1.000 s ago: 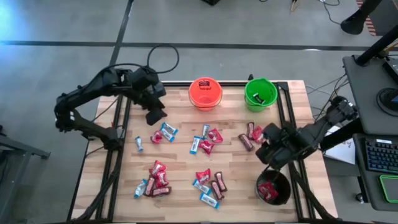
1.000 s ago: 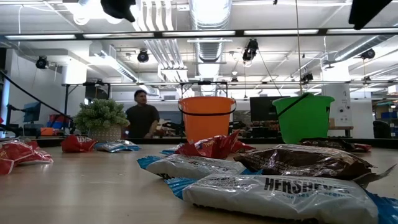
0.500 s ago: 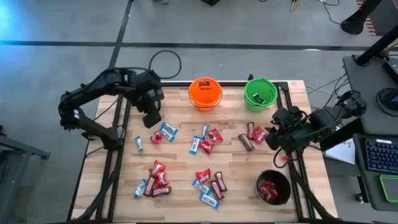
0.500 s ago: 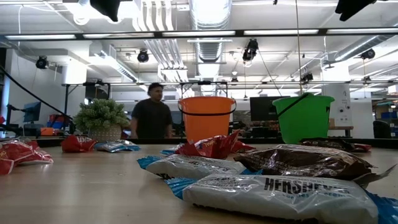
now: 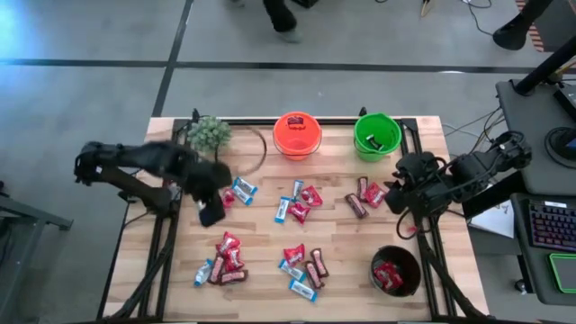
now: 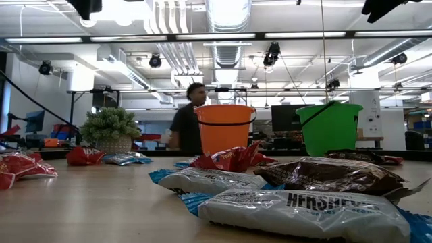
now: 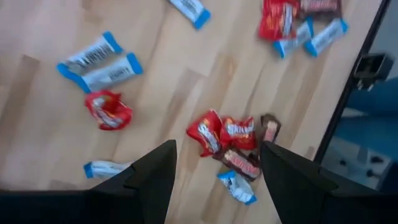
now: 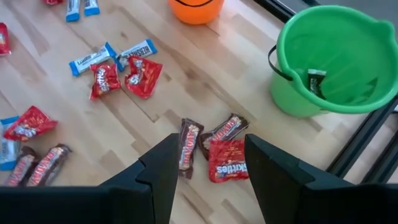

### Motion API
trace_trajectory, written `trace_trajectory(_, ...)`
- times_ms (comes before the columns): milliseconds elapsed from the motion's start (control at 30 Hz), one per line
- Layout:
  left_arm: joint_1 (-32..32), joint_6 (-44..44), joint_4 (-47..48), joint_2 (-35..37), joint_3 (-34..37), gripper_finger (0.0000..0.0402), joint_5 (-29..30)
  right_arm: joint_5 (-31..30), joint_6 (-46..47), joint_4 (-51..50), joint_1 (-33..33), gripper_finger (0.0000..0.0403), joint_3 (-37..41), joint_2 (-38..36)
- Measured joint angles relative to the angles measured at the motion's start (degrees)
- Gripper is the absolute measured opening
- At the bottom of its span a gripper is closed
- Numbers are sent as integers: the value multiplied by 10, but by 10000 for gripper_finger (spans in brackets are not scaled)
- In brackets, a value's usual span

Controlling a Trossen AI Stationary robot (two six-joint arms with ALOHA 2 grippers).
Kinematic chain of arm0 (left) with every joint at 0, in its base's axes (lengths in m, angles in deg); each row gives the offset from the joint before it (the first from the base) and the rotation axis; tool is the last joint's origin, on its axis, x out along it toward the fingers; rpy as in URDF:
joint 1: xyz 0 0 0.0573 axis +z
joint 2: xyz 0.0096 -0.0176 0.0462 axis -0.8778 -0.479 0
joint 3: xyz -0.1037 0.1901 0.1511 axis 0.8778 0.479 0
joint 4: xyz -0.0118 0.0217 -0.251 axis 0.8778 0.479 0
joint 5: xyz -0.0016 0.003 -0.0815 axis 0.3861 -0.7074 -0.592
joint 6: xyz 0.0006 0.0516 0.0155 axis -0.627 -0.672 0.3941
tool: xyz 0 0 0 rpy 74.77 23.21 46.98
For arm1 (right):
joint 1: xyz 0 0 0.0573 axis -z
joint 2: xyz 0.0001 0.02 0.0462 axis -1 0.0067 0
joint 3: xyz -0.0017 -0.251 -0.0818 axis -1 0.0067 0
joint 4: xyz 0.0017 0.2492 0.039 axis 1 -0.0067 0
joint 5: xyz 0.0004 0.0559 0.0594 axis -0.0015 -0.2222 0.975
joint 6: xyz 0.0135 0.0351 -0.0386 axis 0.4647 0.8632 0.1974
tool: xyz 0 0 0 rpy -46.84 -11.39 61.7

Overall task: Organize candy in baskets
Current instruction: Put the brown chocolate into the green bucket

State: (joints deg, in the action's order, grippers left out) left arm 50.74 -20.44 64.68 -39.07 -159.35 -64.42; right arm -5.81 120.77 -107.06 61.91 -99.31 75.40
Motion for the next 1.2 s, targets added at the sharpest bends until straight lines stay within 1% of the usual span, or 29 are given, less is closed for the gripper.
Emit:
trace_trajectory(167, -86, 46, -55, -1, 48, 213, 7, 1, 39, 4, 0, 171, 0, 5)
trace_trajectory(367, -157, 97, -152, -1, 105, 213, 23, 2, 44, 18, 0, 171, -1, 9)
trace_trajectory(467, -184, 114, -181, -2, 139, 213, 31, 5, 52, 24, 0, 171, -1, 12)
trace_trajectory(667, -217, 142, -254, -2, 204, 213, 32, 18, 56, 45, 0, 171, -1, 20)
trace_trajectory(867, -244, 154, -334, -3, 248, 213, 32, 23, 56, 53, 0, 171, -1, 29)
trace_trajectory(1000, -254, 154, -346, -24, 251, 213, 32, 32, 56, 60, 0, 171, -1, 32)
trace_trajectory(1200, -272, 148, -351, -81, 248, 213, 33, 44, 68, 63, 0, 171, -1, 36)
